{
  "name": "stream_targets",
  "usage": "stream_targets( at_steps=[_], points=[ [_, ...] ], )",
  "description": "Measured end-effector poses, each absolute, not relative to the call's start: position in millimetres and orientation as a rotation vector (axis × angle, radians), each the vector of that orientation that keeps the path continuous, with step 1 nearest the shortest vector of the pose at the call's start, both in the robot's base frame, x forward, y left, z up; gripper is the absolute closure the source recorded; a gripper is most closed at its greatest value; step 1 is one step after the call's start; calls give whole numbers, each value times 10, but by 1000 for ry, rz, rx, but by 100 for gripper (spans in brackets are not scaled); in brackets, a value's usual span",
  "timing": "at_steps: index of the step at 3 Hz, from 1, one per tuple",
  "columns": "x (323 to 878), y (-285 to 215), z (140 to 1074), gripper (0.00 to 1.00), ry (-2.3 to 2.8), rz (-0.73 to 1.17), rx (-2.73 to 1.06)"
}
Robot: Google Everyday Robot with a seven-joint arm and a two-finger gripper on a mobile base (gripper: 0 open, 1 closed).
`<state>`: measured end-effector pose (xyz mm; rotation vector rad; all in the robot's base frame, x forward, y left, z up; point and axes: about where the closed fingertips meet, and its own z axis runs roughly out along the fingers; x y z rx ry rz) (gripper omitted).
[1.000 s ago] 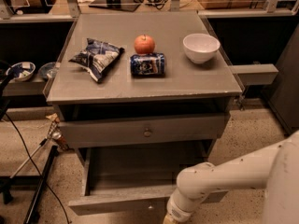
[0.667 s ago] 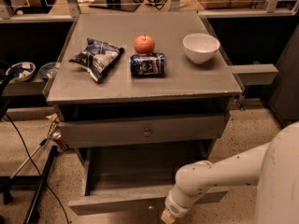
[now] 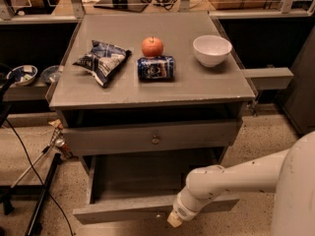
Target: Close middle drawer
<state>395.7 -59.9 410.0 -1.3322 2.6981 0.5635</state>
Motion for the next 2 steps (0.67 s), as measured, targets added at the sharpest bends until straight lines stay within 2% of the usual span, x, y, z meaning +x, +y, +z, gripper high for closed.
stream_targets(
  at_steps=[2],
  points=[
    [3942, -588, 3992, 100, 2709, 560, -1344]
  ],
)
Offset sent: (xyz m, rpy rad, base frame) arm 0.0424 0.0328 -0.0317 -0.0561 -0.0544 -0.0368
